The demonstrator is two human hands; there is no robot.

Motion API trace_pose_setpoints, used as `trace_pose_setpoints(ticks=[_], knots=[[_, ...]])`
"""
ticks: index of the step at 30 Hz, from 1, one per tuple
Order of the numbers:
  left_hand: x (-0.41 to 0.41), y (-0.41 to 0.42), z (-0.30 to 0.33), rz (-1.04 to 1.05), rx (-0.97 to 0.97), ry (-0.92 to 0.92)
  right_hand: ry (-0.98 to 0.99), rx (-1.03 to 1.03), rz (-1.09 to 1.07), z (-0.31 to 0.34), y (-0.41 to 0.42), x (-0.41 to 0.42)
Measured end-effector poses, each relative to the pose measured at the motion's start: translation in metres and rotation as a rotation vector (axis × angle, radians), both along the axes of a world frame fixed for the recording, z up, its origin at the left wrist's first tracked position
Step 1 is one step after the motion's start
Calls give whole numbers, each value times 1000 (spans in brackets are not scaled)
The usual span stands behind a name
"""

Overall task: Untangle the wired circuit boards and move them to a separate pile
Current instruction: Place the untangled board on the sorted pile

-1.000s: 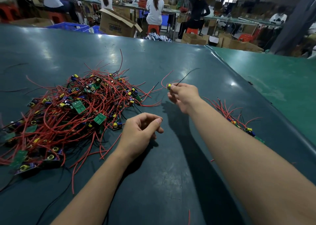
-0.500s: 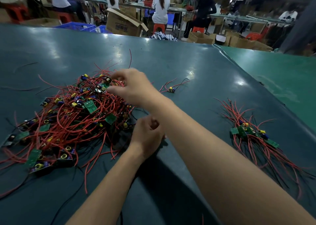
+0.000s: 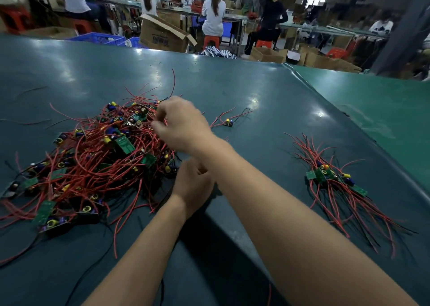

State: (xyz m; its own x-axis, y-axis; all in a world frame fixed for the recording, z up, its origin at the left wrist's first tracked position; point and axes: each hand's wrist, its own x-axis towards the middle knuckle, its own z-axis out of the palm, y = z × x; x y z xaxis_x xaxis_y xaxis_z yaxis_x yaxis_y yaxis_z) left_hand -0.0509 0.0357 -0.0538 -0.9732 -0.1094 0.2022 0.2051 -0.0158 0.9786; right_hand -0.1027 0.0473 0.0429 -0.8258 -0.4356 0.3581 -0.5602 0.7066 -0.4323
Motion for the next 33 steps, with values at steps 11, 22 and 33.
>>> trace_pose_setpoints(ticks=[11, 22, 33], knots=[[6, 0, 9, -29, 67, -74, -293, -933, -178, 32, 71, -7], [8, -1, 26, -89, 474, -179, -585, -1376, 39, 27, 125, 14], [16, 8, 28, -168, 498, -213, -793, -1452, -158, -18, 187, 52]])
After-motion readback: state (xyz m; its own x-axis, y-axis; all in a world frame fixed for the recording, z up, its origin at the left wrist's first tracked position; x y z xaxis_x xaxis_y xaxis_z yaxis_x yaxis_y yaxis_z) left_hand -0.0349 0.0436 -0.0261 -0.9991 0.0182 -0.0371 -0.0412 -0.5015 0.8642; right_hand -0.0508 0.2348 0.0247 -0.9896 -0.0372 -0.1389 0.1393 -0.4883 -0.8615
